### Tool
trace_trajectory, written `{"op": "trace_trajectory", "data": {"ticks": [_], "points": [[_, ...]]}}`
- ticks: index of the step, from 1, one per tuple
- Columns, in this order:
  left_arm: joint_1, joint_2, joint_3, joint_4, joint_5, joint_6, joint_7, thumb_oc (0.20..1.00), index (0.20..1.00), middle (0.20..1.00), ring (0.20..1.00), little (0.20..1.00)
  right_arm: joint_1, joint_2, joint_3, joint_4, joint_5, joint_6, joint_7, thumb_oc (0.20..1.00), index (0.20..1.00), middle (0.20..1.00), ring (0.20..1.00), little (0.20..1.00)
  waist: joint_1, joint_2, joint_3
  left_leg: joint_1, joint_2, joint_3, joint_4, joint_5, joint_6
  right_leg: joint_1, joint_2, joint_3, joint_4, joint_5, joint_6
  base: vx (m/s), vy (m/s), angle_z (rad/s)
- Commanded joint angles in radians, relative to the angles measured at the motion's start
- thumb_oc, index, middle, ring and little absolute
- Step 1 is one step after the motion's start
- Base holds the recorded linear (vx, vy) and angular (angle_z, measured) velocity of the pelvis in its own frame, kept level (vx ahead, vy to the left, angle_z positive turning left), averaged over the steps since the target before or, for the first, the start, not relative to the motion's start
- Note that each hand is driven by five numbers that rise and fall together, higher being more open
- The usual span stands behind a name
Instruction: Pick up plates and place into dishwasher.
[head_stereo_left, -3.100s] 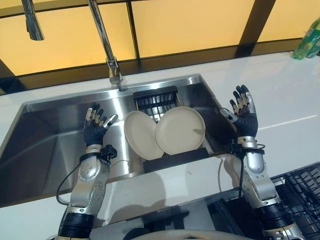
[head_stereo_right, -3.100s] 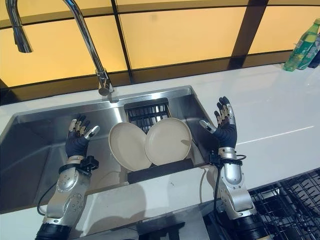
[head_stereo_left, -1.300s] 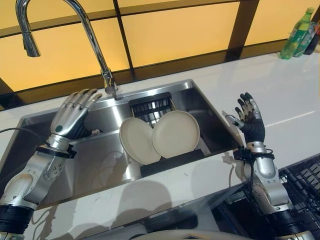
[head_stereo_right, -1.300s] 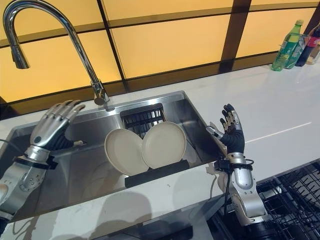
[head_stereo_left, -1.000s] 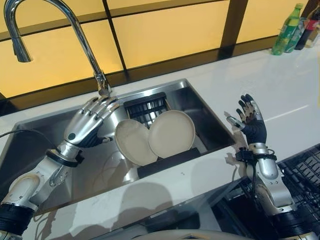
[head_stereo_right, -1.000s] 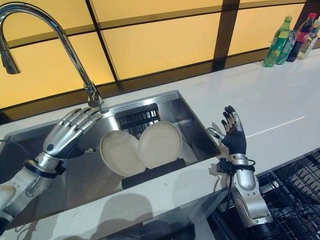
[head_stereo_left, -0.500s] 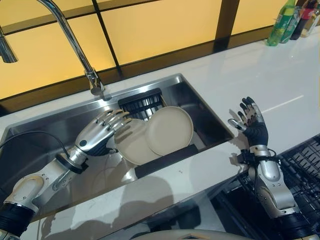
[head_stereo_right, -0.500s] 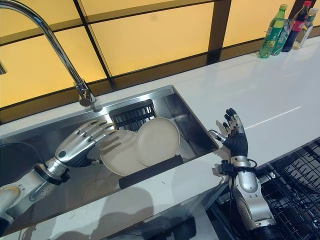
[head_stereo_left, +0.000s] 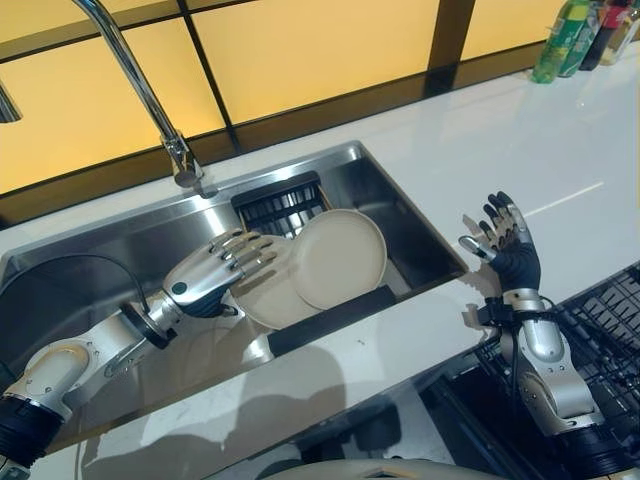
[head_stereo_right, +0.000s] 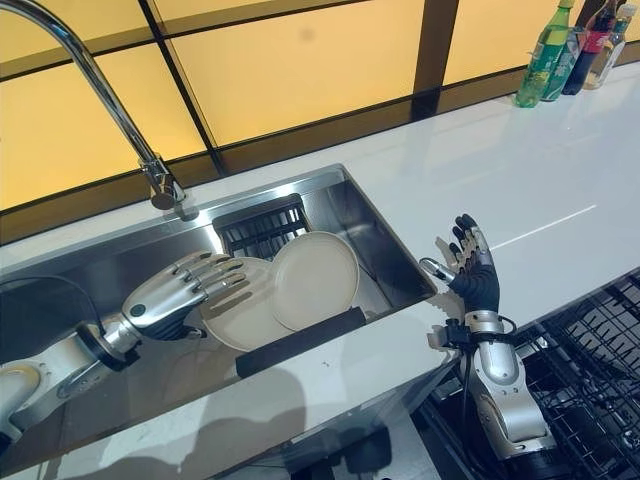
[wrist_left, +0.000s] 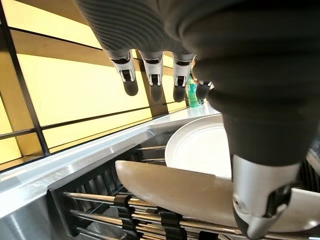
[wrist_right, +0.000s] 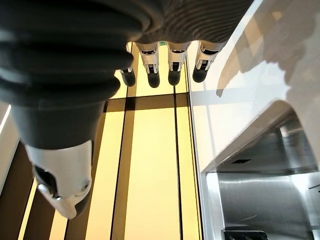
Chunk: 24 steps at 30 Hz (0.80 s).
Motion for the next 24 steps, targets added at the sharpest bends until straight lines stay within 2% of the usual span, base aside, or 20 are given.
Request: {"op": "trace_trajectory", "data": {"ticks": [1, 6, 9, 17, 24], "points": [[-0.057, 0.041, 0.068, -0.001, 0.043, 0.014, 0.001, 1.0, 1.0, 1.0, 1.0, 1.0, -0.016, -0.047, 0.019, -0.041, 0.038, -0.045, 0.01, 1.0, 1.0, 1.0, 1.0, 1.0, -0.009, 0.004, -0.031, 0.043, -0.008, 0.015, 0.007, -0.113, 0.014, -0.126, -0.07, 0.019, 0.008, 0.099, 0.118, 0.0, 0.0, 0.0], [-0.023, 0.057, 0.111, -0.004, 0.057, 0.02, -0.003, 1.0, 1.0, 1.0, 1.0, 1.0, -0.004, -0.044, 0.013, -0.048, 0.039, -0.035, 0.014, 1.0, 1.0, 1.0, 1.0, 1.0, -0.003, 0.006, -0.035, 0.047, -0.009, 0.012, 0.008, -0.115, 0.014, -0.12, -0.074, 0.009, 0.008, 0.096, 0.12, 0.0, 0.0, 0.0], [-0.02, 0.054, 0.115, -0.018, 0.063, -0.002, -0.017, 1.0, 1.0, 1.0, 1.0, 1.0, 0.003, -0.045, 0.012, -0.054, 0.043, -0.034, 0.016, 1.0, 1.0, 1.0, 1.0, 1.0, 0.0, 0.006, -0.034, 0.046, -0.008, 0.007, 0.011, -0.114, 0.012, -0.119, -0.075, 0.004, 0.011, 0.095, 0.119, 0.0, 0.0, 0.0], [-0.084, 0.022, -0.007, 0.015, 0.093, -0.002, 0.001, 1.0, 1.0, 1.0, 1.0, 1.0, -0.036, -0.069, 0.053, -0.043, 0.043, -0.04, -0.031, 1.0, 1.0, 1.0, 1.0, 1.0, -0.003, 0.01, -0.001, 0.026, -0.009, 0.002, 0.016, -0.109, 0.012, -0.144, -0.074, 0.013, 0.024, 0.097, 0.12, -0.03, 0.006, 0.01], [-0.115, 0.013, -0.06, 0.031, 0.066, 0.003, 0.019, 1.0, 1.0, 1.0, 1.0, 1.0, -0.029, -0.073, 0.055, -0.035, 0.038, -0.054, -0.036, 1.0, 1.0, 1.0, 1.0, 1.0, -0.022, 0.009, 0.025, 0.02, -0.004, 0.016, 0.016, -0.106, 0.012, -0.158, -0.071, 0.03, 0.025, 0.102, 0.124, 0.0, 0.0, 0.0]]}}
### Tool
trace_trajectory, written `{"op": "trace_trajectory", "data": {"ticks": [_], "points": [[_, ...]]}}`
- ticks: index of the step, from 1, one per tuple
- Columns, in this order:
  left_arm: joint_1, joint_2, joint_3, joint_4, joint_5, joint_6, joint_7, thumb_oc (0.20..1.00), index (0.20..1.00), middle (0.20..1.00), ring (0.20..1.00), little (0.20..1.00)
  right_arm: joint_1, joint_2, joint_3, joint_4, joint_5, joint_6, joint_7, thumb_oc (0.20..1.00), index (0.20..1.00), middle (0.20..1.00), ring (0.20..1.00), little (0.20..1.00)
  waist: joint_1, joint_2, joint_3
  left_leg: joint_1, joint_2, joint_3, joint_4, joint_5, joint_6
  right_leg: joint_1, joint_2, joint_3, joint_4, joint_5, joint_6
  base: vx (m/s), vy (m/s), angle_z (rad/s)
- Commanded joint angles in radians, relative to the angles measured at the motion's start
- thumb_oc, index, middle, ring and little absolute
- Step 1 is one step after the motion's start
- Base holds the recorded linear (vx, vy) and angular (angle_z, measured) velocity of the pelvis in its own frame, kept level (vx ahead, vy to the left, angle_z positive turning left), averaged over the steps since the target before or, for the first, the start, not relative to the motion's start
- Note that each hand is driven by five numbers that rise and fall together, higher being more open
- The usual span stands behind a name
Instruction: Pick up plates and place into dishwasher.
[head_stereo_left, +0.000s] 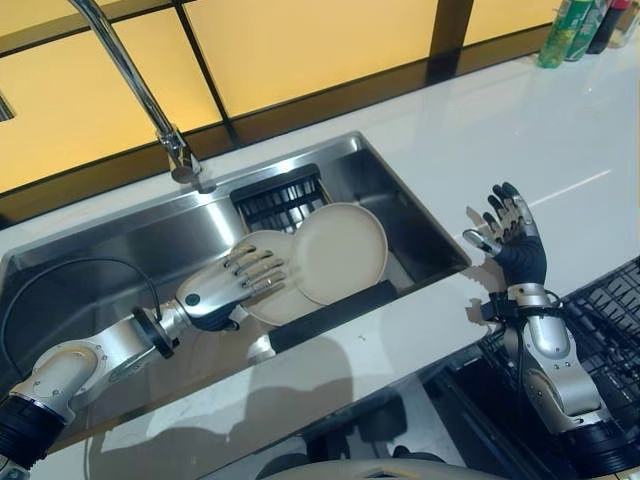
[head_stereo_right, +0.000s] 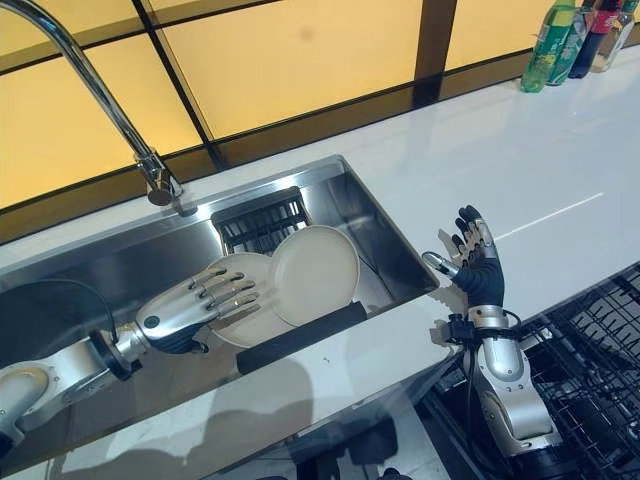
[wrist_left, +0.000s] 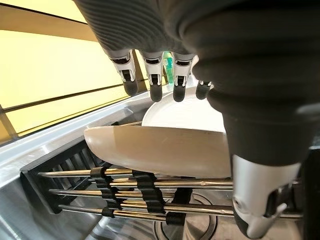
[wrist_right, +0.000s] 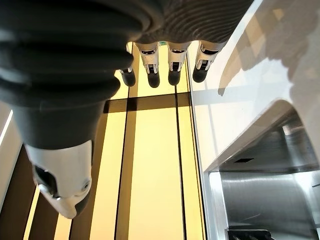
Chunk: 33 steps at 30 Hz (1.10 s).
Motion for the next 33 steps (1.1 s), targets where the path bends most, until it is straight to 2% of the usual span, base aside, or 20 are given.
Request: {"op": "trace_trajectory", "data": {"ticks": [1, 8, 16, 17, 18, 19, 20, 33], "points": [[-0.117, -0.007, -0.023, 0.039, -0.034, 0.02, 0.045, 1.0, 1.0, 1.0, 1.0, 1.0, -0.025, -0.04, 0.051, 0.008, 0.02, -0.045, -0.015, 1.0, 1.0, 1.0, 1.0, 1.0, -0.007, -0.01, -0.01, 0.016, -0.002, 0.02, 0.015, -0.106, 0.009, -0.16, -0.067, 0.034, 0.024, 0.101, 0.119, 0.0, 0.0, 0.0], [-0.206, -0.018, -0.12, 0.085, -0.032, 0.058, 0.067, 1.0, 1.0, 1.0, 1.0, 1.0, -0.085, -0.059, 0.074, 0.023, 0.018, -0.063, -0.041, 1.0, 1.0, 1.0, 1.0, 1.0, -0.018, -0.01, 0.046, -0.02, 0.0, 0.026, 0.019, -0.095, 0.011, -0.198, -0.06, 0.064, 0.026, 0.111, 0.116, -0.09, -0.004, -0.14], [-0.199, -0.014, -0.112, 0.109, -0.018, 0.099, 0.063, 1.0, 1.0, 1.0, 1.0, 1.0, -0.054, -0.053, 0.054, 0.011, 0.016, -0.059, -0.022, 1.0, 1.0, 1.0, 1.0, 1.0, -0.025, -0.014, 0.044, -0.014, 0.004, 0.027, 0.018, -0.091, 0.008, -0.188, -0.058, 0.064, 0.019, 0.112, 0.116, 0.02, -0.004, -0.02], [-0.2, -0.015, -0.112, 0.112, -0.017, 0.099, 0.057, 0.959, 0.959, 0.959, 0.959, 0.959, -0.052, -0.052, 0.05, 0.012, 0.017, -0.059, -0.018, 1.0, 1.0, 1.0, 1.0, 1.0, -0.024, -0.014, 0.044, -0.014, 0.004, 0.027, 0.019, -0.091, 0.008, -0.187, -0.059, 0.063, 0.02, 0.112, 0.116, 0.0, 0.0, 0.0], [-0.199, -0.016, -0.111, 0.114, -0.016, 0.099, 0.049, 0.589, 0.589, 0.589, 0.589, 0.589, -0.051, -0.051, 0.047, 0.014, 0.017, -0.059, -0.015, 1.0, 1.0, 1.0, 1.0, 1.0, -0.024, -0.014, 0.043, -0.014, 0.004, 0.025, 0.019, -0.091, 0.008, -0.186, -0.058, 0.062, 0.019, 0.111, 0.115, 0.0, 0.0, 0.0], [-0.198, -0.017, -0.111, 0.117, -0.015, 0.099, 0.041, 0.426, 0.426, 0.426, 0.426, 0.426, -0.051, -0.051, 0.045, 0.015, 0.018, -0.059, -0.013, 1.0, 1.0, 1.0, 1.0, 1.0, -0.023, -0.013, 0.043, -0.015, 0.004, 0.024, 0.019, -0.09, 0.007, -0.185, -0.058, 0.062, 0.019, 0.111, 0.115, 0.0, 0.0, 0.0], [-0.196, -0.02, -0.11, 0.119, -0.017, 0.101, 0.029, 0.2, 0.2, 0.2, 0.2, 0.2, -0.051, -0.051, 0.044, 0.017, 0.019, -0.059, -0.012, 1.0, 1.0, 1.0, 1.0, 1.0, -0.022, -0.012, 0.043, -0.015, 0.003, 0.021, 0.019, -0.09, 0.006, -0.184, -0.058, 0.061, 0.018, 0.11, 0.115, 0.0, 0.0, 0.0], [-0.126, -0.034, -0.05, 0.092, 0.002, 0.085, -0.031, 0.2, 0.2, 0.2, 0.2, 0.2, -0.02, -0.033, 0.042, 0.006, 0.01, -0.048, -0.014, 1.0, 1.0, 1.0, 1.0, 1.0, 0.0, -0.009, 0.023, -0.001, 0.002, 0.002, 0.021, -0.091, 0.0, -0.156, -0.063, 0.037, 0.014, 0.101, 0.114, 0.02, -0.005, 0.01]]}}
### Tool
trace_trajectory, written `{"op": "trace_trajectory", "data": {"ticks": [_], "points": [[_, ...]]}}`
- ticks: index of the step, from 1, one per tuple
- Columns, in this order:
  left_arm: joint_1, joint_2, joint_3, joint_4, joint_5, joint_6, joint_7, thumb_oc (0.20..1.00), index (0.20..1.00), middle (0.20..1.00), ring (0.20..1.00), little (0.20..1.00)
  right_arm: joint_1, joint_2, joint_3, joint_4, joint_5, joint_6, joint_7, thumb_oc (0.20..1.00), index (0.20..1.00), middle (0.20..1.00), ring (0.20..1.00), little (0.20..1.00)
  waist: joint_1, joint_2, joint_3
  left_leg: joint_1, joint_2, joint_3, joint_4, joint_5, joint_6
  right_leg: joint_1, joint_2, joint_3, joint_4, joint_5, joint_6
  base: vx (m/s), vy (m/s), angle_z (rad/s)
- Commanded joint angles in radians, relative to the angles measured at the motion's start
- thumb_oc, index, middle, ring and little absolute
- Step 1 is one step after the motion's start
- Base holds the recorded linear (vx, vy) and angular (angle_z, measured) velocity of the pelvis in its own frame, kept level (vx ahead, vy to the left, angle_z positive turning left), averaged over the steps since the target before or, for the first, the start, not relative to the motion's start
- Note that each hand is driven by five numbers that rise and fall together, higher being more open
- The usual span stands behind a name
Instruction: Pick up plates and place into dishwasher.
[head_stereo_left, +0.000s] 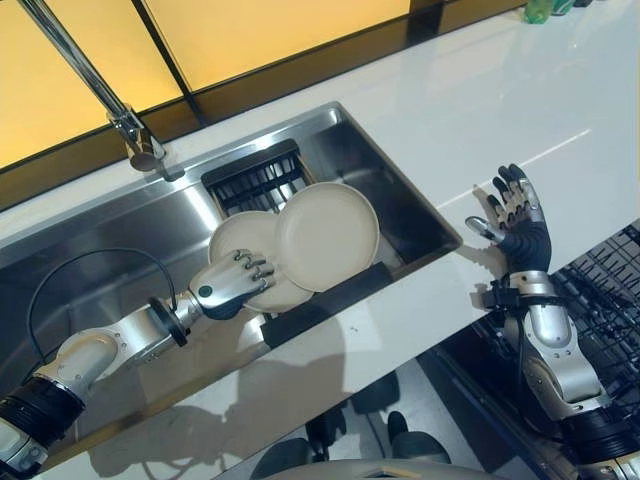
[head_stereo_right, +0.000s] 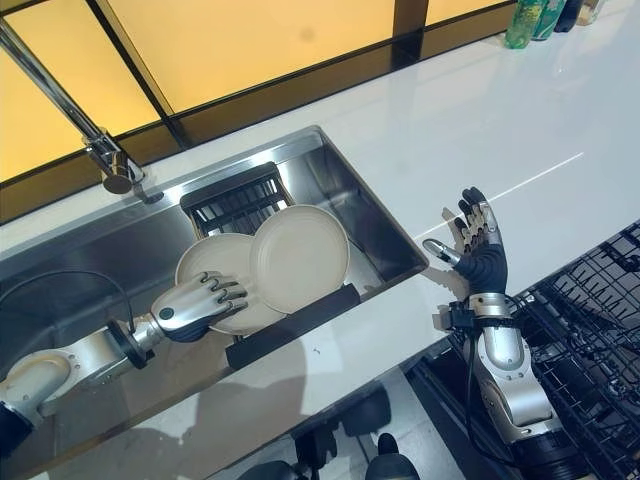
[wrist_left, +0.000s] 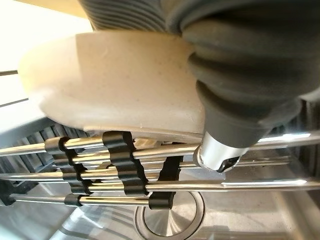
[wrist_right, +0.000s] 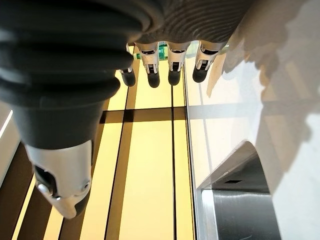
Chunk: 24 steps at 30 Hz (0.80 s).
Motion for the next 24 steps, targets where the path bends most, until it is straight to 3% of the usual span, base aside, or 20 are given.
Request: {"op": "trace_trajectory", "data": {"ticks": [1, 9, 18, 24], "points": [[0.007, -0.018, 0.096, 0.039, -0.012, 0.006, -0.028, 0.2, 0.2, 0.2, 0.2, 0.2, 0.041, 0.0, 0.02, -0.013, 0.014, -0.005, 0.007, 1.0, 1.0, 1.0, 1.0, 1.0, 0.029, -0.007, -0.058, 0.02, 0.004, -0.024, 0.018, -0.099, -0.01, -0.129, -0.061, 0.003, 0.029, 0.07, 0.107, 0.03, -0.009, 0.0], [0.067, 0.006, 0.163, 0.001, 0.004, -0.027, -0.082, 0.2, 0.2, 0.2, 0.2, 0.2, 0.065, -0.003, 0.006, -0.025, 0.024, 0.001, 0.013, 1.0, 1.0, 1.0, 1.0, 1.0, 0.041, -0.003, -0.066, 0.024, 0.002, -0.035, 0.019, -0.1, -0.014, -0.119, -0.066, -0.014, 0.024, 0.069, 0.109, 0.01, -0.003, 0.03], [0.091, 0.026, 0.218, -0.016, 0.026, 0.006, -0.087, 0.2, 0.2, 0.2, 0.2, 0.2, 0.072, -0.012, 0.009, -0.021, 0.038, -0.009, 0.008, 1.0, 1.0, 1.0, 1.0, 1.0, 0.056, 0.002, -0.074, 0.027, 0.001, -0.05, 0.014, -0.1, -0.02, -0.108, -0.073, -0.032, 0.015, 0.068, 0.111, -0.01, -0.006, 0.05], [0.122, 0.05, 0.281, -0.025, 0.037, -0.01, -0.134, 0.2, 0.2, 0.2, 0.2, 0.2, 0.087, -0.017, -0.005, -0.021, 0.049, -0.012, 0.022, 1.0, 1.0, 1.0, 1.0, 1.0, 0.064, 0.011, -0.088, 0.028, -0.003, -0.057, 0.012, -0.101, -0.022, -0.106, -0.082, -0.045, 0.014, 0.068, 0.114, -0.01, 0.006, 0.03]]}}
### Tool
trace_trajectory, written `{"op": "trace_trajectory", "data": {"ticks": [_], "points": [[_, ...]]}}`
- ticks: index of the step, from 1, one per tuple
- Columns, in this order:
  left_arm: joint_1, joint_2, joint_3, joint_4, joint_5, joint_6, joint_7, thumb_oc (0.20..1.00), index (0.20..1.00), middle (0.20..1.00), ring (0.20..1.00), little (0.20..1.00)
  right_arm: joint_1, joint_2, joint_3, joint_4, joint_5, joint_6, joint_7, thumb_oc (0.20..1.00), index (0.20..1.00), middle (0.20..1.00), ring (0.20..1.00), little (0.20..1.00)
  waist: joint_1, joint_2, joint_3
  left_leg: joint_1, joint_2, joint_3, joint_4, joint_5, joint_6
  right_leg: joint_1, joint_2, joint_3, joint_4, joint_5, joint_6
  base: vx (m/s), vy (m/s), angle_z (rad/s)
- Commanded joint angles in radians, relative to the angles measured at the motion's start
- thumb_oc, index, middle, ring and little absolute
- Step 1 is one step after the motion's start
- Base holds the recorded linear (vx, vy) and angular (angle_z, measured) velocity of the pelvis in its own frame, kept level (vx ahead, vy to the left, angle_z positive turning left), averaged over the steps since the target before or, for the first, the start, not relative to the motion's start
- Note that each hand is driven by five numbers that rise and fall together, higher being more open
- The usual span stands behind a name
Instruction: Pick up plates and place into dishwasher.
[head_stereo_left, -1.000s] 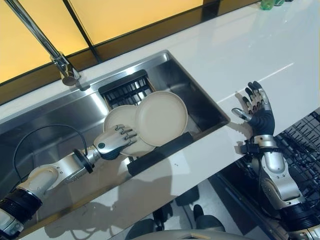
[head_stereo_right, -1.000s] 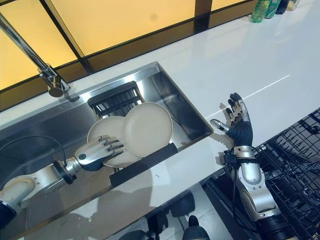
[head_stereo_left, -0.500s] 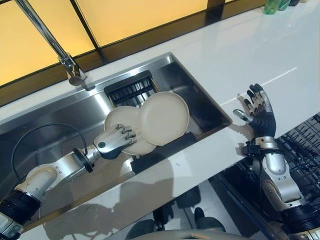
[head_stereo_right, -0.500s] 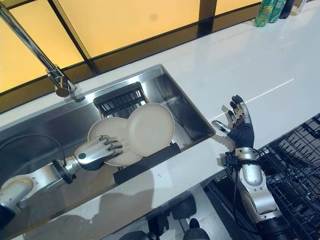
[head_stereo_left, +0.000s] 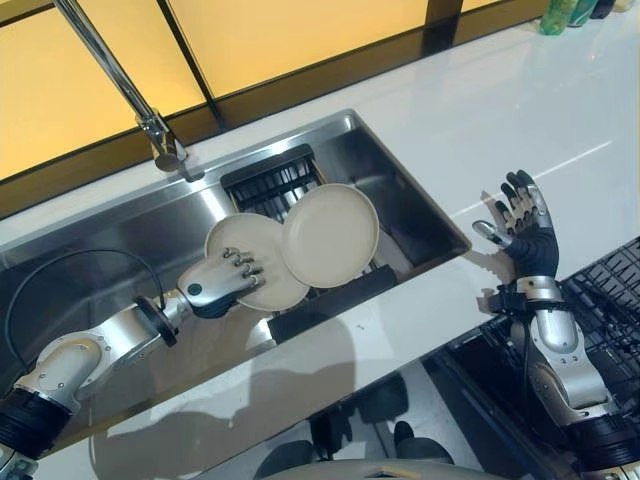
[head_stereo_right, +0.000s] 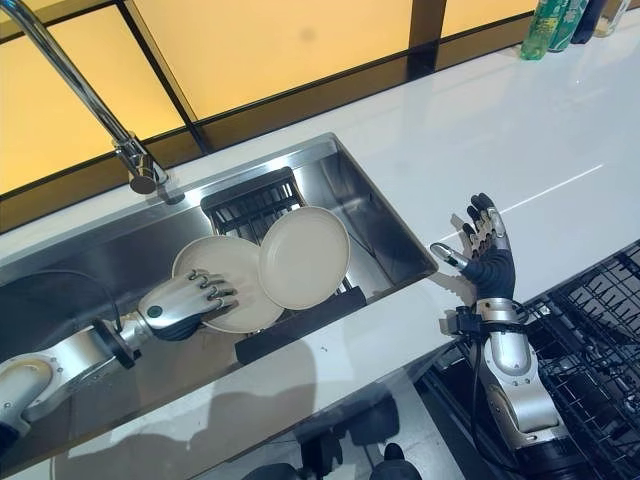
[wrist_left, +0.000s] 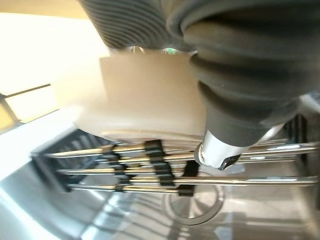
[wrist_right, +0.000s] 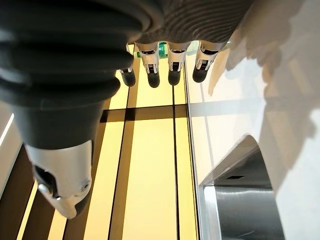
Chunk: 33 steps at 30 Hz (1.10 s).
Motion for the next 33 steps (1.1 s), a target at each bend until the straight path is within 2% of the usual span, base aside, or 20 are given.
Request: {"op": "trace_trajectory", "data": {"ticks": [1, 9, 20, 33], "points": [[0.014, 0.058, 0.088, 0.024, 0.002, 0.025, -0.028, 0.2, 0.2, 0.2, 0.2, 0.2, 0.048, -0.016, 0.028, -0.022, 0.042, -0.012, 0.018, 1.0, 1.0, 1.0, 1.0, 1.0, 0.046, -0.021, -0.064, 0.023, 0.0, -0.022, 0.013, -0.108, -0.025, -0.127, -0.083, -0.011, 0.015, 0.068, 0.114, 0.0, 0.009, 0.09], [0.035, 0.056, 0.124, 0.029, 0.014, 0.026, -0.024, 0.2, 0.2, 0.2, 0.2, 0.2, 0.049, -0.02, 0.025, -0.016, 0.031, -0.005, 0.015, 1.0, 1.0, 1.0, 1.0, 1.0, 0.052, -0.005, -0.074, 0.029, -0.008, -0.028, 0.011, -0.112, -0.026, -0.12, -0.094, -0.021, 0.013, 0.065, 0.115, -0.01, 0.036, 0.06], [0.053, 0.087, 0.152, 0.009, 0.004, 0.023, -0.069, 0.2, 0.2, 0.2, 0.2, 0.2, 0.058, -0.023, 0.016, -0.022, 0.035, -0.002, 0.008, 1.0, 1.0, 1.0, 1.0, 1.0, 0.063, -0.011, -0.085, 0.032, -0.012, -0.03, 0.011, -0.116, -0.025, -0.117, -0.101, -0.04, 0.012, 0.067, 0.12, -0.01, 0.004, 0.01], [0.082, 0.099, 0.165, 0.008, -0.007, 0.023, -0.066, 0.2, 0.2, 0.2, 0.2, 0.2, 0.065, -0.032, 0.009, -0.011, 0.038, -0.008, 0.021, 1.0, 1.0, 1.0, 1.0, 1.0, 0.077, -0.021, -0.085, 0.035, -0.013, -0.04, 0.01, -0.119, -0.023, -0.113, -0.104, -0.054, 0.013, 0.068, 0.125, 0.0, 0.02, 0.05]]}}
